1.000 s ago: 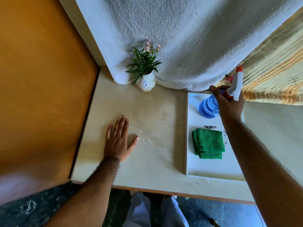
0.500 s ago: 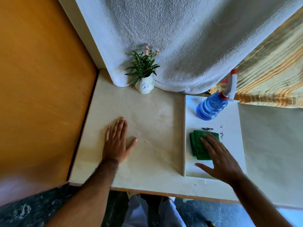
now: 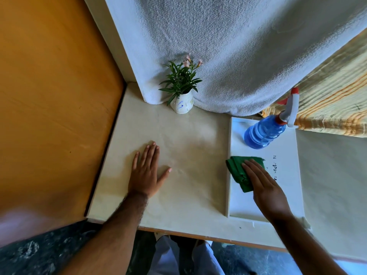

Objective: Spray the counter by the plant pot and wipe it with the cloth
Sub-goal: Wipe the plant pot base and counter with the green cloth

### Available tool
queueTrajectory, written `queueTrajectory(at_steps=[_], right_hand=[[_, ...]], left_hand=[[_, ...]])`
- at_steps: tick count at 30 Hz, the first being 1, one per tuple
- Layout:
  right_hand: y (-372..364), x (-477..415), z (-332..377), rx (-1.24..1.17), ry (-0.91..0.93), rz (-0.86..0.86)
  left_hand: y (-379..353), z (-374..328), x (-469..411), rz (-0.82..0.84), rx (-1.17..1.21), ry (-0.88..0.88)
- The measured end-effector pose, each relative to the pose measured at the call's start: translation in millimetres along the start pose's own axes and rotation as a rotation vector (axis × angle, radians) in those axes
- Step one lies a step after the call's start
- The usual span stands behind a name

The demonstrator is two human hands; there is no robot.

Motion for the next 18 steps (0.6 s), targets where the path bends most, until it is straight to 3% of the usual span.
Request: queueTrajectory(at_steps=[8,13,18], right_hand=[[-34,-126,134,0.047,0.591,-0.009],[-46,-200,158,0.103,0.644,-0.068],[-47,-221,160,0.17,0.71,-0.092]], left_hand=[[-1,1,0,0.018,0.01,0.0],[-4,5,1,0.037,-0.003,0.007],[-6,2,1,0.081,-0.009,0.014]])
Point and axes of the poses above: each hand's wrist, its own x-axis away from the middle knuckle, its own y-axis out of the back of the hand, z = x × y, the point moved 7 cm from there along -x, towards the middle knuckle, and after that the axes turned 4 degrees about -y, right-handed, at the moved point
